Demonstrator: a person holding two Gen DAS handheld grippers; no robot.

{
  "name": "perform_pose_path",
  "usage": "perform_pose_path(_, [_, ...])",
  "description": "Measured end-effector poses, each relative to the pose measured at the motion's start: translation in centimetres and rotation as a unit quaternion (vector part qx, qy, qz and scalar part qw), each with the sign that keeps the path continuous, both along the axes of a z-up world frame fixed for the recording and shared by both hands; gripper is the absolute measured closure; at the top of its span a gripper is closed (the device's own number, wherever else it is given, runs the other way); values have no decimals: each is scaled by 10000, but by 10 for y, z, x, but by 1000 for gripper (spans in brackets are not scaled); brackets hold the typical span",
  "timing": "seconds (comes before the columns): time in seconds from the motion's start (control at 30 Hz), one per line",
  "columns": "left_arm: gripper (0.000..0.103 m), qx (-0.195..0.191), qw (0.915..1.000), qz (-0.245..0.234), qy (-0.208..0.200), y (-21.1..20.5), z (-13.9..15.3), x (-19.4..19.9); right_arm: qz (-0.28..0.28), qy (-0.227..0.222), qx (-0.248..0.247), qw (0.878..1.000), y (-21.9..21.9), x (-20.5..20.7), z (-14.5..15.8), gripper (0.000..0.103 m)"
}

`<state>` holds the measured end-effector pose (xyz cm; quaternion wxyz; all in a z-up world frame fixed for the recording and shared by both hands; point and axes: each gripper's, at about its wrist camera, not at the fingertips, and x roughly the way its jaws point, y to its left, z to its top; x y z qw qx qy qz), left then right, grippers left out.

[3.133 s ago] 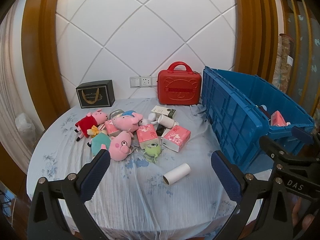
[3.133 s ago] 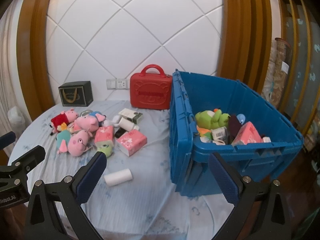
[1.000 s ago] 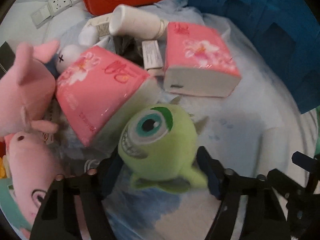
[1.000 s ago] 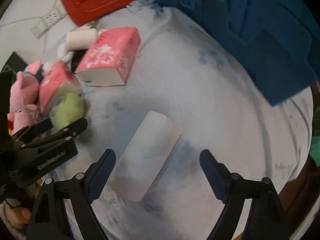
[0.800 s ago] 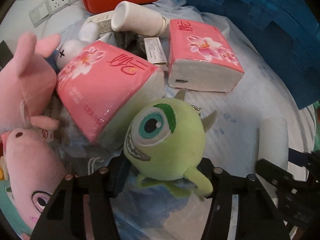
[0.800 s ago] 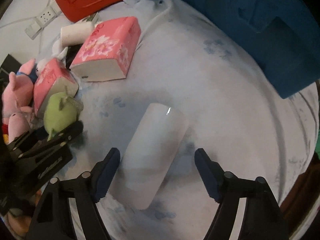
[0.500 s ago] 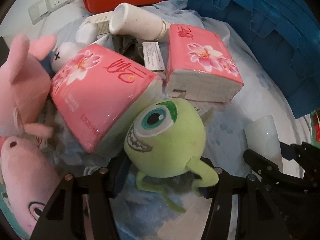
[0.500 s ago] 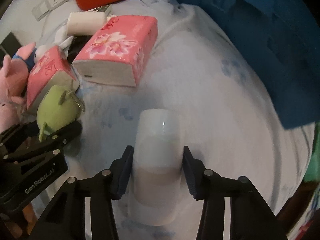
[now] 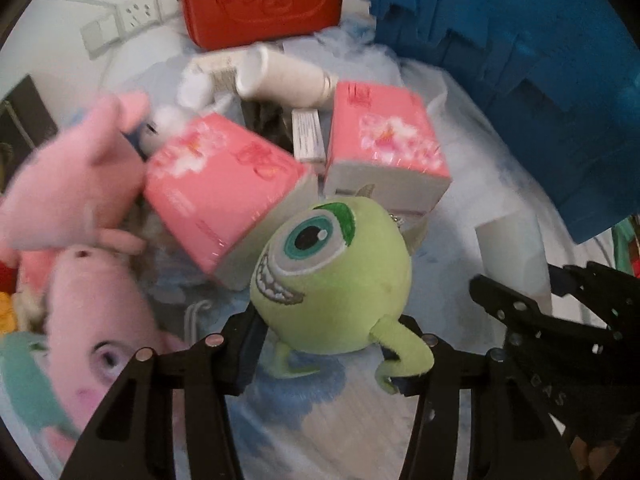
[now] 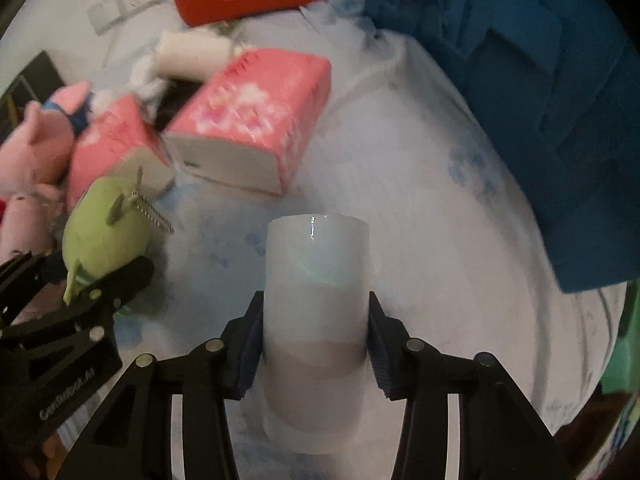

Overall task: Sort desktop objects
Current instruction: 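Grasp the green one-eyed plush with the left gripper while the right grasps the white paper roll, then carry both items into the blue crate and open both grippers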

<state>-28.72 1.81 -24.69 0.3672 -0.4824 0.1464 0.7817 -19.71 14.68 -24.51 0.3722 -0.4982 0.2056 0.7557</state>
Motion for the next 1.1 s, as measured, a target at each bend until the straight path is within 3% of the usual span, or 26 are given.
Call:
perform_pose_path(0.23, [52, 295, 9954, 782, 463, -11, 60, 16, 810, 490, 362, 9948, 5, -10, 57, 58])
perform_pose_path(0.53, [52, 598, 9757, 1794, 1102, -27, 135, 60, 1895, 1222, 975, 9693, 0, 15, 141, 58])
perform_pose_path(0.57, [52, 618, 9743, 1807, 1195, -29, 144, 65, 1616, 1293, 1175, 9713, -2, 19, 152, 58])
perform_pose_path(0.7, [52, 862, 9663, 1815, 1608, -35, 178, 85, 1687, 1643, 1599, 9586, -16, 43, 195, 58])
perform_pose_path(0.87, [52, 1328, 9563, 1741, 1939, -37, 214, 110, 1451, 2008, 1685, 9541, -21, 71, 237, 58])
perform_pose_path(1.1, [52, 1591, 9502, 1434, 2264, 5, 254, 141, 1028, 2233, 2399, 9392, -4, 129, 295, 58])
